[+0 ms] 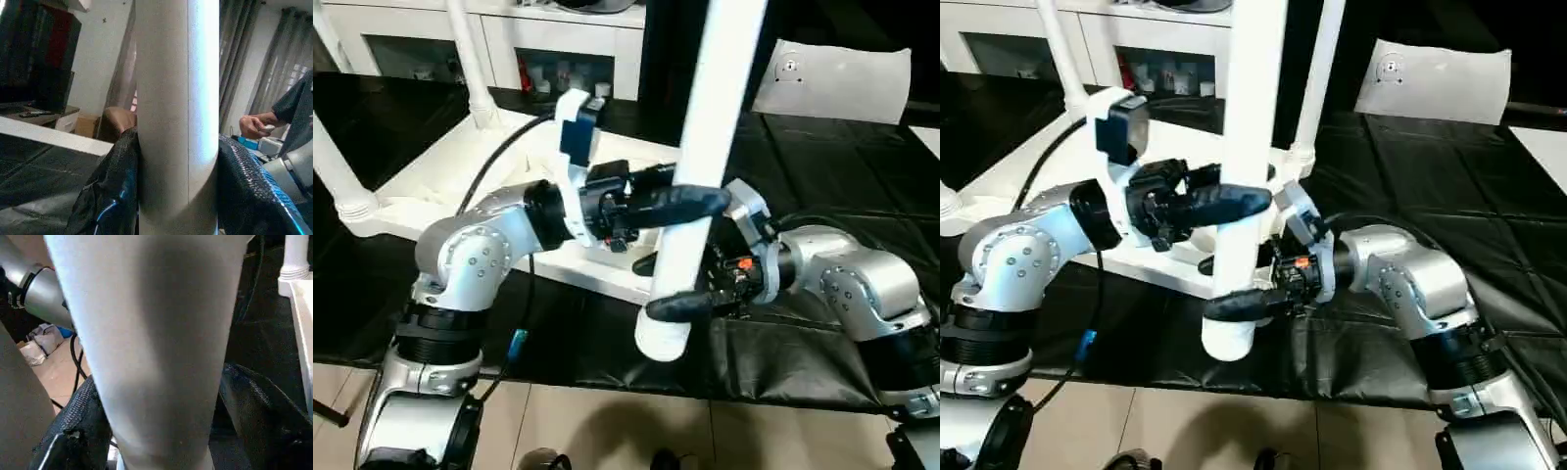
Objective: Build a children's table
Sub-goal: Pick table leg
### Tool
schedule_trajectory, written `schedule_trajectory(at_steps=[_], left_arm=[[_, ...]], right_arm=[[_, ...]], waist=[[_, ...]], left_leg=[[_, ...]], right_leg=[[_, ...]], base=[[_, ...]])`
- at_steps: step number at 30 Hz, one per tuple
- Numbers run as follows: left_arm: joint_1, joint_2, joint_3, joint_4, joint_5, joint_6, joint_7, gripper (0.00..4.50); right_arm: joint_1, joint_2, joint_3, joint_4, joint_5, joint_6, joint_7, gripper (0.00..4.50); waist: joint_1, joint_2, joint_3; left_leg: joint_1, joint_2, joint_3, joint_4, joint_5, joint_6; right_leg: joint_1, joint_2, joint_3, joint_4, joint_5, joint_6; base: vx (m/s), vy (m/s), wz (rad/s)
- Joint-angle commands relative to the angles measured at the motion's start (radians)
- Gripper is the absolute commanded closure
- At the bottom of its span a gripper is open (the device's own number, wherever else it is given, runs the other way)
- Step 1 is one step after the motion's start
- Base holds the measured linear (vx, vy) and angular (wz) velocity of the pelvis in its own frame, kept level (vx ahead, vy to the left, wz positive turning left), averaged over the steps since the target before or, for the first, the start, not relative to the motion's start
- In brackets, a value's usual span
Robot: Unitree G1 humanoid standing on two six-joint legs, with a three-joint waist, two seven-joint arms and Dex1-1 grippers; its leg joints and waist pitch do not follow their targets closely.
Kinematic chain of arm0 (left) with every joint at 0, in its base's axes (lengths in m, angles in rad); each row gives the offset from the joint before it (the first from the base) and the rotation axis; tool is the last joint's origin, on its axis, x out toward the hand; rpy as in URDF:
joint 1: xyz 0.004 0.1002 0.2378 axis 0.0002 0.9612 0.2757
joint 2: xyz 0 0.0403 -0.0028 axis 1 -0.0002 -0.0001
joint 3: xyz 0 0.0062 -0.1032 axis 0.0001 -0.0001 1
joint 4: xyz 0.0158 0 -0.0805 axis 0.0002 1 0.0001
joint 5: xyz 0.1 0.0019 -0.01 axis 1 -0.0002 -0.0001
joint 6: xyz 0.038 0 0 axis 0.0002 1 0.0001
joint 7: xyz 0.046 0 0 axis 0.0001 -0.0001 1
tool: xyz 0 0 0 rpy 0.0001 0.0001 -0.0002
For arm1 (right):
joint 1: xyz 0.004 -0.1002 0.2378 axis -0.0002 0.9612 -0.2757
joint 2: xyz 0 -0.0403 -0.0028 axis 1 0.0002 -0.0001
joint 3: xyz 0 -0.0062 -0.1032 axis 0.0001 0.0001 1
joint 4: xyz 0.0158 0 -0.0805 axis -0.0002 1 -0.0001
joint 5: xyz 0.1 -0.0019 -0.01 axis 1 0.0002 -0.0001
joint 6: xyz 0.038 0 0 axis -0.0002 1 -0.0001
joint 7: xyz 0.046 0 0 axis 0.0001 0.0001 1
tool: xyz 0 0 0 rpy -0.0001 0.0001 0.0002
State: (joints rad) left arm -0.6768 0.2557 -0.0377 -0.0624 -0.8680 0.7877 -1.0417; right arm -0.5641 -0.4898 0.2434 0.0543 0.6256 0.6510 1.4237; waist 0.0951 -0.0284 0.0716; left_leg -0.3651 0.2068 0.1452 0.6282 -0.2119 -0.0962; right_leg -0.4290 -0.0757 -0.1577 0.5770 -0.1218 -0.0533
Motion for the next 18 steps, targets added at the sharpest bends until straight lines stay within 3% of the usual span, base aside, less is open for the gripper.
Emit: schedule_trajectory(at_steps=[1, 12, 18], left_arm=[[-0.022, -0.004, -0.009, -0.020, -0.003, 0.002, -0.006, 2.68], [-0.030, -0.005, -0.019, -0.015, 0.017, -0.023, -0.010, 2.70], [-0.037, -0.007, -0.017, -0.006, 0.038, -0.044, 0.011, 2.70]], right_arm=[[-0.016, -0.006, 0.002, 0.004, 0.001, -0.002, 0.018, 1.44], [-0.016, -0.006, 0.011, 0.015, 0.019, 0.050, 0.045, 2.42], [-0.013, 0.003, 0.013, 0.019, 0.013, 0.054, 0.040, 2.52]], waist=[[0.004, -0.001, -0.090], [0.005, 0.000, -0.091], [0.005, -0.002, -0.091]], left_leg=[[-0.005, 0.014, 0.008, -0.065, -0.083, 0.051], [-0.004, 0.014, 0.008, -0.064, -0.080, 0.051], [-0.005, 0.014, 0.008, -0.064, -0.079, 0.049]], right_leg=[[0.086, -0.062, 0.047, -0.083, -0.474, 0.006], [0.087, -0.062, 0.047, -0.083, -0.473, 0.007], [0.087, -0.063, 0.046, -0.083, -0.476, 0.009]], base=[[0.000, 0.000, 0.00], [0.000, 0.000, 0.00], [0.000, 0.000, 0.00]])
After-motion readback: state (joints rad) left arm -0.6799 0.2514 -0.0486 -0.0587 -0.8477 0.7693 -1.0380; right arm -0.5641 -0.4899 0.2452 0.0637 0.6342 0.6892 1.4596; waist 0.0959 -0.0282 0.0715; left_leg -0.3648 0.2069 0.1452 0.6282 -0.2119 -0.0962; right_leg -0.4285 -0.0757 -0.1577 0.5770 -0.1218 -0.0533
